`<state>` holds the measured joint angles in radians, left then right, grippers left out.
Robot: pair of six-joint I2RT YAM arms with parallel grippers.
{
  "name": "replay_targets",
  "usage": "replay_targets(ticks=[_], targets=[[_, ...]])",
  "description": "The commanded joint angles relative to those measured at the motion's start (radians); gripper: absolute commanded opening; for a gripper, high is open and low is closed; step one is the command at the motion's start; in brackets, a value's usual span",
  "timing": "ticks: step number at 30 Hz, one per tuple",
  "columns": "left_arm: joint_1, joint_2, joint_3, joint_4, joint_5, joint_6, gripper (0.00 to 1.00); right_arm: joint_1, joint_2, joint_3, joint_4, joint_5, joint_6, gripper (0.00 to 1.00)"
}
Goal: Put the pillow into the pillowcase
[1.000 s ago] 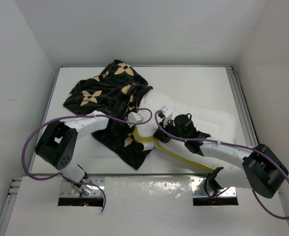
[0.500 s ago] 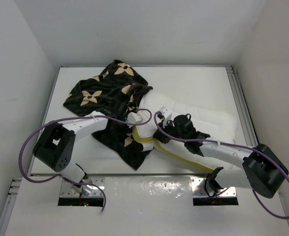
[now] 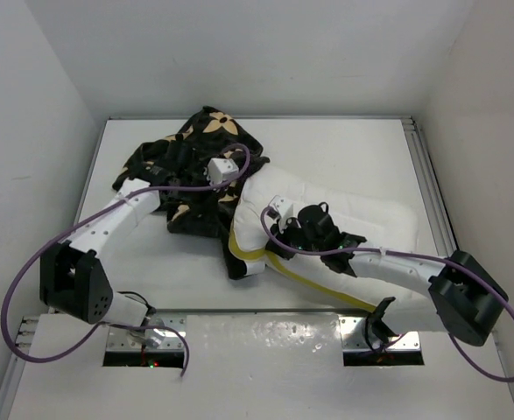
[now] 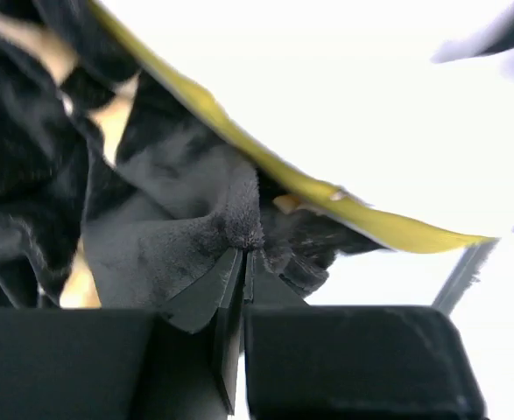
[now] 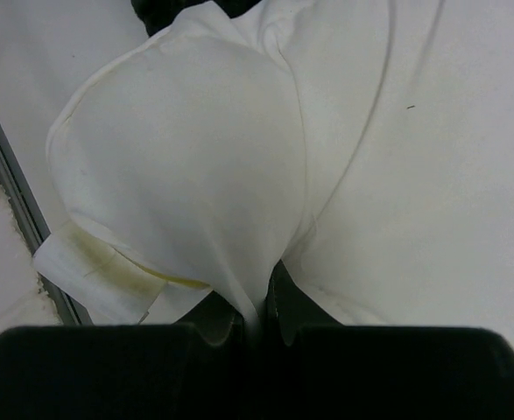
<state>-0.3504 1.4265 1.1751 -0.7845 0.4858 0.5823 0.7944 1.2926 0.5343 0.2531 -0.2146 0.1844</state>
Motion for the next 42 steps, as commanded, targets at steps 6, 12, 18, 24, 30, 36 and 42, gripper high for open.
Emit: replay_targets(ticks=[6,12,18,24,30,36,42], targets=[[0.007,-0.034,0.035,-0.191,0.206,0.143,0.0,0.043,0.028,0.113,-0.038,-0.178,-0.068,0.0],[-0.131,-0.038,0.052,-0.39,0.307,0.373,0.0,-0.004,0.151,0.159,0.169,0.038,0.176,0.0],[-0.142,-0.06,0.018,-0.332,0.28,0.334,0.0,0.003,0.27,0.285,0.124,0.385,0.384,0.0],[-0.05,-0.081,-0.058,-0.148,0.28,0.148,0.0,0.129,0.261,0.218,0.181,0.376,0.296,0.0],[0.07,-0.078,-0.026,-0.133,0.416,0.106,0.0,0.2,0.234,0.089,0.267,0.403,0.323,0.0],[-0.054,-0.095,-0.063,-0.173,0.413,0.149,0.0,0.195,0.299,0.157,0.307,0.403,0.377,0.04],[-0.085,-0.107,0.102,-0.238,0.479,0.137,0.0,0.17,0.379,0.331,0.028,0.52,0.489,0.0]])
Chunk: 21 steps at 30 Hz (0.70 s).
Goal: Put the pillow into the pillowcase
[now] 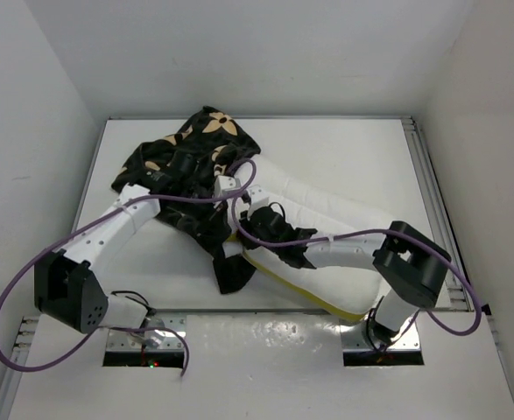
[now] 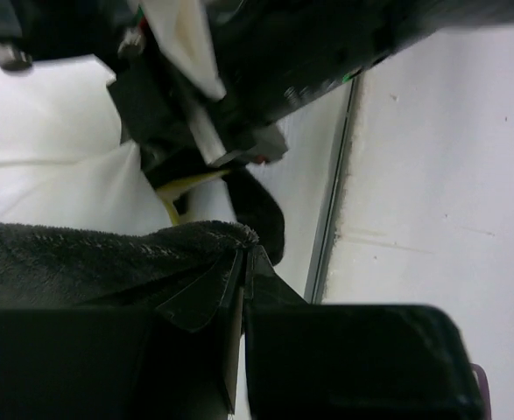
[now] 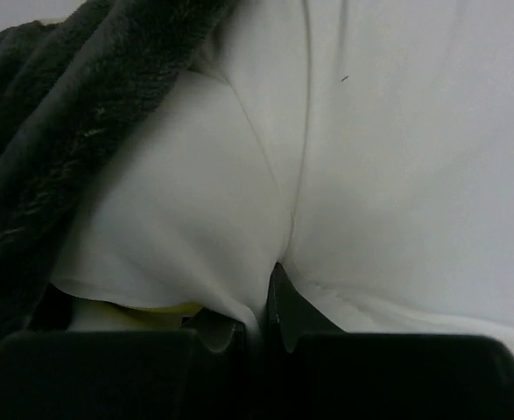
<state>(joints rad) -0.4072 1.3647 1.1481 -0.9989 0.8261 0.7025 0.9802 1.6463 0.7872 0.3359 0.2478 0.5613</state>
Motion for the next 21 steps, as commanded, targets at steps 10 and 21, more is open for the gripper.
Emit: replay_targets(ticks=[10,21], targets=[[-0.068,-0.081,-0.194,0.123,-0.082,0.012,0.25,-0.037,-0.105,-0.215,0.413,-0.126,0.215,0.81],[-0.001,-0.015,0.18,-0.067,-0.07,0.06,0.57,-0.118,-0.316,-0.272,0.22,-0.124,0.177,0.42]])
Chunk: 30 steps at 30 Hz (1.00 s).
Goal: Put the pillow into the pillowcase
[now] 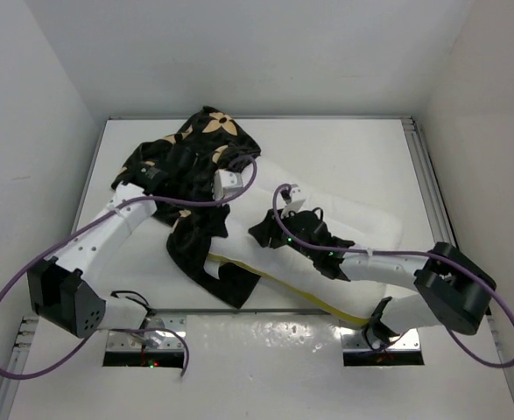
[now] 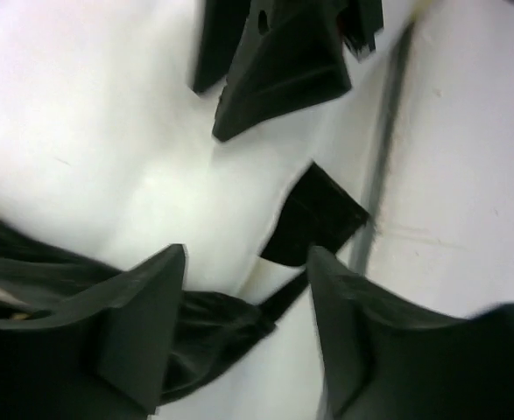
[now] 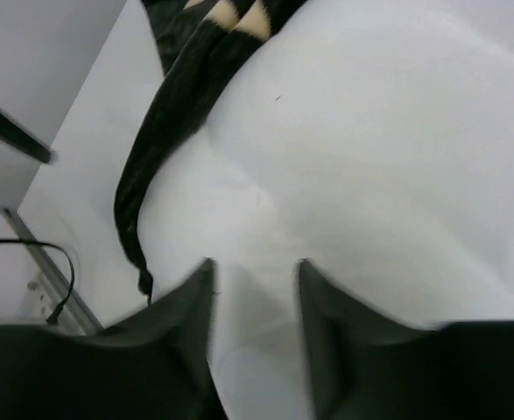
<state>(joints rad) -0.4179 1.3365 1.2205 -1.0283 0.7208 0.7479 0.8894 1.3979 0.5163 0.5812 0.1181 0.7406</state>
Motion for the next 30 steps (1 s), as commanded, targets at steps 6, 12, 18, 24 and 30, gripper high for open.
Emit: replay_targets(ticks=[6,12,18,24,30], targets=[[0.022,0.149,0.129,0.262,-0.46,-0.312,0.15,-0.075,-0.138,0.037,-0.176,0.043,-0.107,0.08],[0.08,0.372,0.263,0.22,-0.613,-0.381,0.65,-0.109,-0.175,0.066,-0.294,0.052,-0.196,0.73],[0.065,0.415,0.217,0.261,-0.532,-0.355,0.58,-0.144,-0.136,0.145,-0.435,0.069,-0.313,0.86],[0.042,0.431,0.275,0.18,-0.354,-0.314,0.0,-0.193,-0.085,0.177,-0.486,0.012,-0.359,0.86],[-0.044,0.365,0.401,0.06,-0.273,-0.208,0.0,-0.4,-0.016,0.363,-0.464,-0.368,-0.467,0.91]])
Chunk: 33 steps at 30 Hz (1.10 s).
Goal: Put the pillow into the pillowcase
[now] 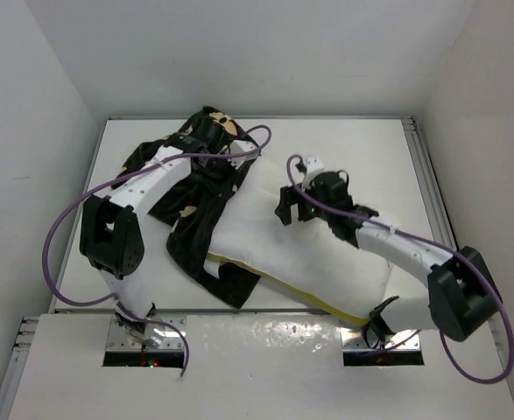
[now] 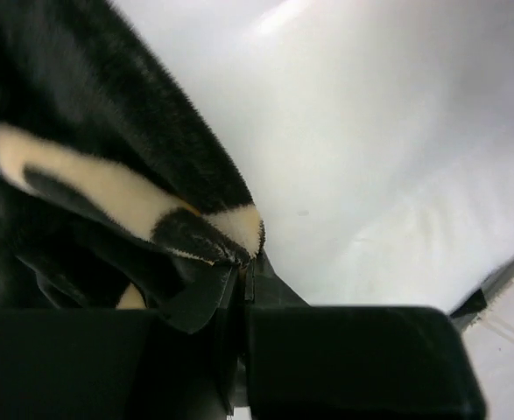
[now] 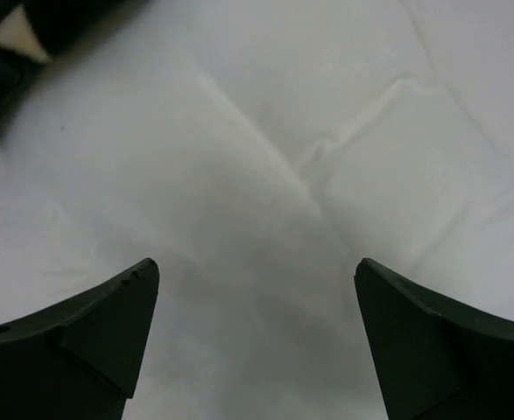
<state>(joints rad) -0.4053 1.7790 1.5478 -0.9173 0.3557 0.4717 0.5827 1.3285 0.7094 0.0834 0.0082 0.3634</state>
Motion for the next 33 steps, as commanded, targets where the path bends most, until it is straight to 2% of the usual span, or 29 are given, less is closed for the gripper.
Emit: replay_targets(ticks=[1,3,5,9,10,13,15,16,18,19,21,22,23,25,27,28,29,30,33], targets=[[-0.07,-0.088,0.087,-0.057,0.094,0.083,0.0,-0.151,0.087,0.22,-0.031,-0.308,-0.115,0.91],[-0.107,-0.119,0.11,-0.072,0.091,0.11,0.0,-0.204,0.192,0.359,-0.079,-0.435,-0.188,0.92],[-0.125,-0.135,0.1,-0.065,0.063,0.116,0.0,-0.265,0.266,0.429,-0.135,-0.511,-0.248,0.93],[-0.141,-0.09,0.089,-0.081,0.025,0.105,0.0,-0.336,0.464,0.608,-0.175,-0.655,-0.291,0.94],[-0.141,-0.072,0.104,-0.094,0.032,0.101,0.0,-0.348,0.548,0.633,-0.206,-0.677,-0.302,0.94],[-0.138,0.012,0.103,-0.169,0.084,0.108,0.0,-0.362,0.661,0.713,-0.279,-0.789,-0.34,0.95],[-0.127,0.028,0.062,-0.219,0.12,0.171,0.0,-0.365,0.733,0.708,-0.28,-0.913,-0.353,0.95],[-0.121,0.033,0.019,-0.219,0.115,0.189,0.15,-0.365,0.744,0.691,-0.23,-0.948,-0.347,0.95],[-0.098,0.034,0.014,-0.224,0.106,0.191,0.35,-0.362,0.755,0.613,-0.139,-0.975,-0.304,0.97],[-0.093,0.045,0.071,-0.241,0.106,0.194,0.53,-0.362,0.753,0.592,-0.044,-0.969,-0.282,0.97],[-0.087,0.059,0.164,-0.244,0.094,0.183,0.71,-0.362,0.755,0.552,0.004,-0.961,-0.245,0.96],[-0.089,0.077,0.27,-0.232,0.082,0.164,0.92,-0.36,0.758,0.542,0.044,-0.962,-0.221,0.95],[-0.098,0.091,0.325,-0.217,0.042,0.147,1.0,-0.357,0.759,0.533,0.062,-0.97,-0.189,0.93],[-0.11,0.132,0.433,-0.146,-0.097,0.092,1.0,-0.348,0.735,0.471,0.161,-0.968,-0.128,0.82],[-0.121,0.164,0.462,-0.102,-0.188,0.079,1.0,-0.342,0.703,0.379,0.255,-0.968,-0.074,0.73],[-0.121,0.201,0.468,-0.077,-0.225,0.088,1.0,-0.342,0.671,0.349,0.37,-0.967,-0.04,0.62],[-0.113,0.221,0.465,-0.069,-0.25,0.088,1.0,-0.345,0.655,0.296,0.436,-0.968,0.044,0.56],[-0.106,0.264,0.463,-0.048,-0.256,0.085,1.0,-0.351,0.634,0.268,0.558,-0.965,0.089,0.46],[-0.092,0.329,0.48,-0.035,-0.282,0.078,1.0,-0.354,0.62,0.211,0.703,-0.973,0.23,0.34]])
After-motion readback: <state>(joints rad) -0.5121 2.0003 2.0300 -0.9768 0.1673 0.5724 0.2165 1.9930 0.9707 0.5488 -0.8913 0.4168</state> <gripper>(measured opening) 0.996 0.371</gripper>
